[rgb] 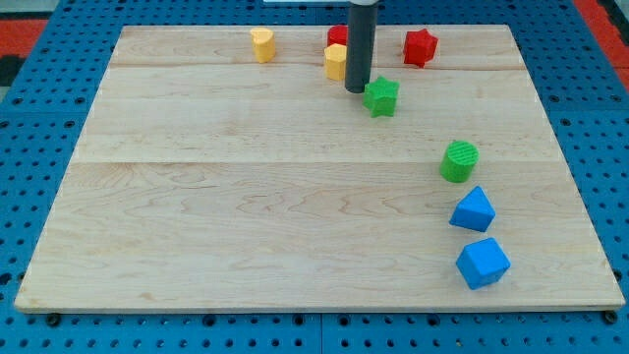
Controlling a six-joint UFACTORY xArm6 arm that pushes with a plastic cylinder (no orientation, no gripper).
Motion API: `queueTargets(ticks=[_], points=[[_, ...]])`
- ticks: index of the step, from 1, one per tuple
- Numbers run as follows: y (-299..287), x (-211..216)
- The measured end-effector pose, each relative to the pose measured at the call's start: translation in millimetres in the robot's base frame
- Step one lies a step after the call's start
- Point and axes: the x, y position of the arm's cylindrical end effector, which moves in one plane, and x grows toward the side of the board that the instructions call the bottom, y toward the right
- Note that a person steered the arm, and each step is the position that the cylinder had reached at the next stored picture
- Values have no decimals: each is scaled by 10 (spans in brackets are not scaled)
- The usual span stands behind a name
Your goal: Move the arm towards the top right side of the board
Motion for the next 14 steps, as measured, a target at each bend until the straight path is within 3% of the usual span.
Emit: queueTargets(ticks=[3,6,11,13,14], points=[[913,372],[623,-149],[836,-212],[1677,-671],[1598,-1096]])
